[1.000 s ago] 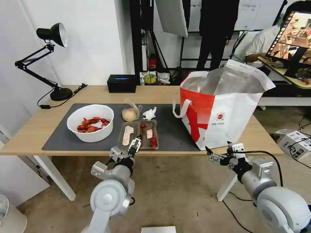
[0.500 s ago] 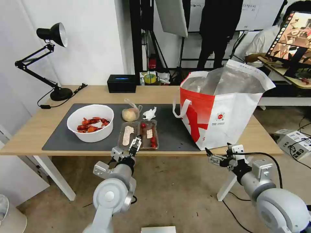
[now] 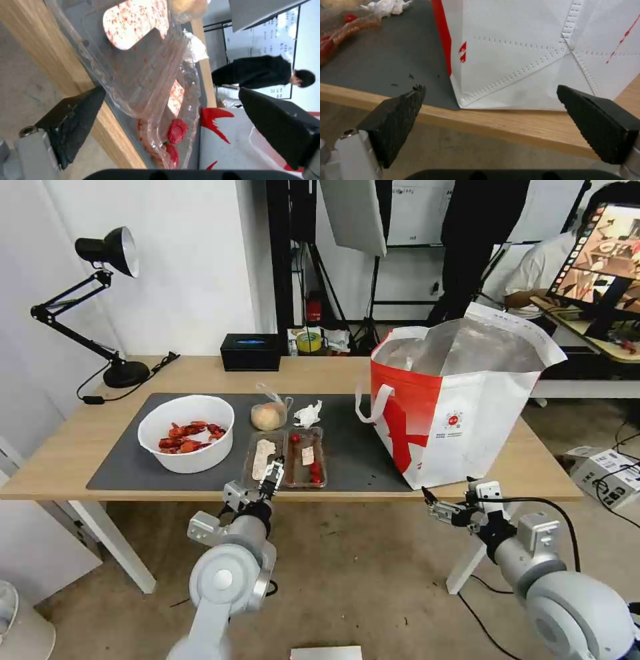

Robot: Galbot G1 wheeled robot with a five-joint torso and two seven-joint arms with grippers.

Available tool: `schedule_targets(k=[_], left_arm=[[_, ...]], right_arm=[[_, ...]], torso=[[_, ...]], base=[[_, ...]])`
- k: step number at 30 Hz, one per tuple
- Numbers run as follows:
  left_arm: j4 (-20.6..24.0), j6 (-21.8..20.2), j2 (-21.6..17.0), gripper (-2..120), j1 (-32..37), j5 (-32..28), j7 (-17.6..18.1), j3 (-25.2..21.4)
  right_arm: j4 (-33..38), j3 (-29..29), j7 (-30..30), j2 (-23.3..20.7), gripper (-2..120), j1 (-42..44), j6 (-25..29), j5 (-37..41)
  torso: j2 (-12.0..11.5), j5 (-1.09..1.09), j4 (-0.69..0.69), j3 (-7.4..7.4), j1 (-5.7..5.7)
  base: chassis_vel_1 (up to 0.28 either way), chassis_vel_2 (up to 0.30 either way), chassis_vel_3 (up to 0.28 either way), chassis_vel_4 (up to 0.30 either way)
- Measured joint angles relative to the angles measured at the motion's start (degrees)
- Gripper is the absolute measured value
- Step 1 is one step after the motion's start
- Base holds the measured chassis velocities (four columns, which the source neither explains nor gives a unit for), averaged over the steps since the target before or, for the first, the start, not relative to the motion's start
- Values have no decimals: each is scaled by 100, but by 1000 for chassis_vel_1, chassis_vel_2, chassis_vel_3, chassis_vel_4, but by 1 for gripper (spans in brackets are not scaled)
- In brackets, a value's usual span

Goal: Pick up the trash from the table and place it into the takeout bag.

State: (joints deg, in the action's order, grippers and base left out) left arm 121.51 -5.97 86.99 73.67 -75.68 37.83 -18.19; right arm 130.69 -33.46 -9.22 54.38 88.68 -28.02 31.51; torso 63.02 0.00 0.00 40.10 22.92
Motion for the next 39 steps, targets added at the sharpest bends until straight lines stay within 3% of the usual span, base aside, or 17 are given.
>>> schedule_targets(k=[13,39], left_arm=[[-117,163,148,100,-14,-40,-347,-25],[89,274,52,100,-138,-291,-1152,-232]], right_arm=[[-43,13,10,53,100,48,18,-52],[-85,61,26,213,100,103,38,-194]], torso=[[0,0,0,0,0],[0,0,0,0,0]], base=[[0,0,0,0],[0,0,0,0]])
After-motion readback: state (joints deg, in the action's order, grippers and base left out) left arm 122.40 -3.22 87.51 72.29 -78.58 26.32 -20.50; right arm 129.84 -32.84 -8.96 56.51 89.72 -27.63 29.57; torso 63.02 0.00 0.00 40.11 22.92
